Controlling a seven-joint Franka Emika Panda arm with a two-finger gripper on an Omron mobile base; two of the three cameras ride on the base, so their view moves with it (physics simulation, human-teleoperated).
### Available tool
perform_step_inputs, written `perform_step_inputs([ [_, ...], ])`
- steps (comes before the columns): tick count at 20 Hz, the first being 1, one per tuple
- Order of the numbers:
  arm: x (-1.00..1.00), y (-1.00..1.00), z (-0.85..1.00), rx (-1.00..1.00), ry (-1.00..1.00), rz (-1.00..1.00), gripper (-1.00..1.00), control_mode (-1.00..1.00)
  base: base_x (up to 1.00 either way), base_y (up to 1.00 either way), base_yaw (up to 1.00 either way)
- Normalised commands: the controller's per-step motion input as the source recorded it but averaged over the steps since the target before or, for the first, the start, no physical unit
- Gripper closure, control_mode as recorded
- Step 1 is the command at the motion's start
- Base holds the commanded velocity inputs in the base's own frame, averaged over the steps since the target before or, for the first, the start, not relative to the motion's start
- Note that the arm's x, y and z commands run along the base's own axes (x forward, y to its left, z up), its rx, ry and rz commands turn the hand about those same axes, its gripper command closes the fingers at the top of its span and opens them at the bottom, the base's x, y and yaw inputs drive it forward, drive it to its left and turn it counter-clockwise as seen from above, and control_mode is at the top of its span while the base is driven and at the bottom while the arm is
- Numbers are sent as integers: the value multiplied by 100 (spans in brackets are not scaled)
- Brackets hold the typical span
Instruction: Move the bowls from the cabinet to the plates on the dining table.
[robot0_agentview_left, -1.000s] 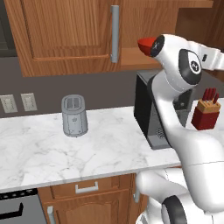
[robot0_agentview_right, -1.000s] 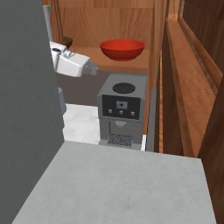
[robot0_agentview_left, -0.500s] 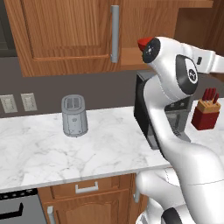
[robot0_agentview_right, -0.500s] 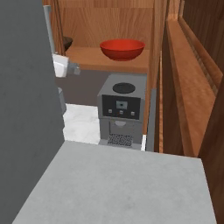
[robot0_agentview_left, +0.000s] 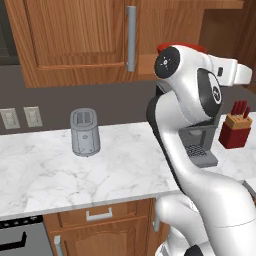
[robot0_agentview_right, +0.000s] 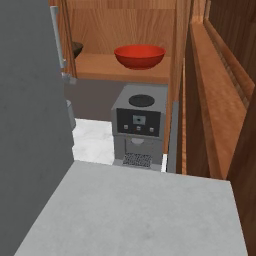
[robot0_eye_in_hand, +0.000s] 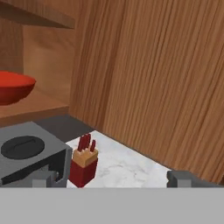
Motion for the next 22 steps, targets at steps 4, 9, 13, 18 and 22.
perform_step_inputs([
  [4,0,39,0,3,4,17,-100,-100,0,0,0],
  [9,7,42,0,4,6,17,-100,-100,0,0,0],
  [13,12,38,0,5,3,17,-100,-100,0,0,0],
  [18,26,31,4,7,0,14,-100,-100,0,0,0],
  [22,30,33,5,7,0,14,-100,-100,0,0,0],
])
